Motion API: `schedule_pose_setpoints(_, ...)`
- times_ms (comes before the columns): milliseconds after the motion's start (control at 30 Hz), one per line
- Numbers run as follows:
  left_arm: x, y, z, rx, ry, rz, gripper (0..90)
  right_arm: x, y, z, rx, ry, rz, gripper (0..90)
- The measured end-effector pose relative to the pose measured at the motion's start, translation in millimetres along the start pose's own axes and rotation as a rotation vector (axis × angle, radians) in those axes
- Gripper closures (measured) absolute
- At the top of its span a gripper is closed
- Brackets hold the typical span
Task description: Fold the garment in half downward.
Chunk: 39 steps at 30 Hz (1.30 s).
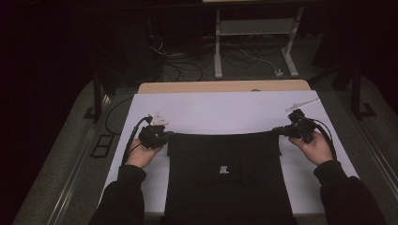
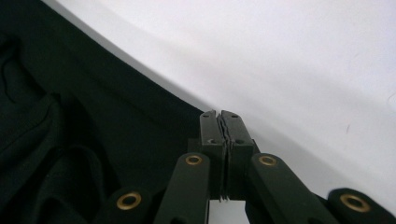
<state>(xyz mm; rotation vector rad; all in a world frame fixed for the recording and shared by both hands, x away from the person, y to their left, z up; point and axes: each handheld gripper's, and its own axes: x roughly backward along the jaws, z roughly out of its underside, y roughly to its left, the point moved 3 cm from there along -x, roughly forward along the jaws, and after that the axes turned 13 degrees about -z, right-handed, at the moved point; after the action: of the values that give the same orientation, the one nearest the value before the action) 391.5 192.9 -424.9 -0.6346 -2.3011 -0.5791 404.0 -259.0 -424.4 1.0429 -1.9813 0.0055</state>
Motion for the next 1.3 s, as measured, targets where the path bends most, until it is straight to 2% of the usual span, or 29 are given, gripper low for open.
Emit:
schedule_pose_setpoints(100,-3.7,2.9,-5.9,-0.002,0.013,0.005,86.6,-1.5,-2.9,-2.2,-0.01,0.005,0.001,87.1)
schedule_pose_setpoints(267,-11.3,2.7,-15.0,-0.029,0.029,-0.006,86.6,0.0,-9.5,-6.4,-0.027,-0.009,0.004,87.1)
schedule_pose_setpoints(333,-13.6,3.4,-16.9,-0.02,0.033,-0.008,86.5,1.1,-12.4,-8.3,-0.029,-0.019,0.003,87.0)
schedule_pose_setpoints(533,-22.1,6.4,-23.4,-0.024,0.088,-0.032,86.6,2.2,-17.6,-14.3,-0.036,-0.016,0.021,87.1)
schedule_pose_setpoints(800,-23.6,11.8,-38.7,-0.015,0.074,-0.04,86.6,8.5,-22.2,-23.4,-0.05,-0.038,0.033,87.0)
schedule_pose_setpoints(1033,-23.2,15.4,-51.9,-0.017,0.079,-0.067,86.6,13.9,-27.1,-29.6,-0.06,-0.061,0.037,87.0)
schedule_pose_setpoints(1233,-25.7,19.1,-56.6,-0.012,0.078,-0.077,86.5,11.9,-29.5,-36.3,-0.058,-0.061,0.051,86.9)
schedule_pose_setpoints(1300,-29.9,20.8,-55.5,0.003,0.075,-0.078,86.5,9.6,-30.7,-38.4,-0.059,-0.064,0.056,87.0)
